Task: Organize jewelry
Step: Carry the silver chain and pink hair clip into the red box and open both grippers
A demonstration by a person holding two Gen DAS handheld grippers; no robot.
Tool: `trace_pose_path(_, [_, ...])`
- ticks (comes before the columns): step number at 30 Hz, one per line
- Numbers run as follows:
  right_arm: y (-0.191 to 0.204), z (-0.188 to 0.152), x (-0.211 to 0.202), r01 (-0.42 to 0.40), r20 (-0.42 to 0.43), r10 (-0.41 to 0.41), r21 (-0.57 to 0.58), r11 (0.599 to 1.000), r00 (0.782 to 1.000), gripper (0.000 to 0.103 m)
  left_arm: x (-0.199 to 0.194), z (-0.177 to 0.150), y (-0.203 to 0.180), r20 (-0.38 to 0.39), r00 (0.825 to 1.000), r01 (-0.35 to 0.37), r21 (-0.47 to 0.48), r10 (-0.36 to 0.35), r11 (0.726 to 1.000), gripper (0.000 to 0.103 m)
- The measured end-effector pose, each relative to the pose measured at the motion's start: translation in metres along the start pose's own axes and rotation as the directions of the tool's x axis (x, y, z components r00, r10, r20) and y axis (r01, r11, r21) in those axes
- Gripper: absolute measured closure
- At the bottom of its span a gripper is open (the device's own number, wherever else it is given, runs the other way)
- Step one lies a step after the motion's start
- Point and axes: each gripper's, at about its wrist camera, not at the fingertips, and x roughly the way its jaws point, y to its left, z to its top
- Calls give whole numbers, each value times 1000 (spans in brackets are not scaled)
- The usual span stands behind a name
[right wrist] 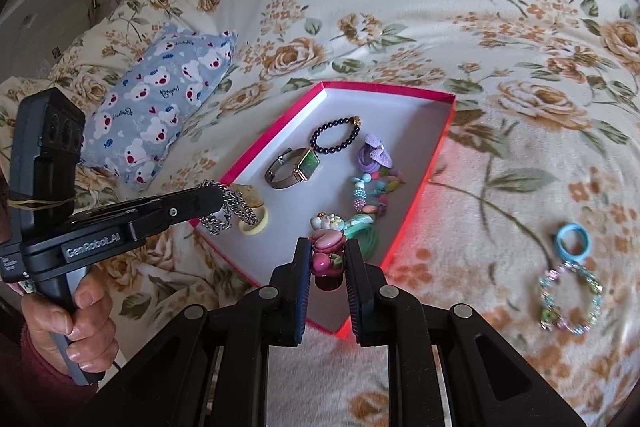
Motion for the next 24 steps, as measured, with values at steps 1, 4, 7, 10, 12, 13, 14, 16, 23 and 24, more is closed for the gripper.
trace_pose_path(1, [0,1,4,0,-6,0,1,1000,1000,87,2,1,2,-2,1000,-1,-1,1,1000,93])
trace_pose_path(4, [1,2,16,5,-18,-5,-7,1000,1000,87,10,2,7,-14,1000,-10,-10,10,1000,93])
trace_pose_path(7, [1,4,27,12,-32,-13,-14,1000,999,87,21,2,12,-30,999,-23,-17,22,1000,93])
trace_pose_path(10, [0,4,38,17,-52,-18,-18,1000,998,87,30,1,18,-47,999,-28,-25,26,999,93])
trace_pose_path(12, [0,3,44,29,-62,-30,-30,999,998,87,36,1,20,-59,998,-26,-30,24,999,93])
trace_pose_path(13, [1,2,47,33,-69,-36,-38,999,997,87,40,1,22,-65,998,-29,-32,27,999,93])
trace_pose_path(14, [2,1,49,38,-74,-41,-44,998,996,87,43,1,22,-69,997,-35,-32,32,999,93])
trace_pose_path(16, [2,-1,52,45,-84,-49,-54,998,995,87,50,2,23,-77,996,-45,-28,43,999,93])
trace_pose_path(23, [-3,-6,59,41,-109,-45,-37,998,993,87,65,-1,24,-104,993,-64,-29,61,998,92])
trace_pose_path(24, [-4,-6,59,40,-111,-44,-38,998,993,87,67,-2,24,-107,993,-62,-33,58,998,92])
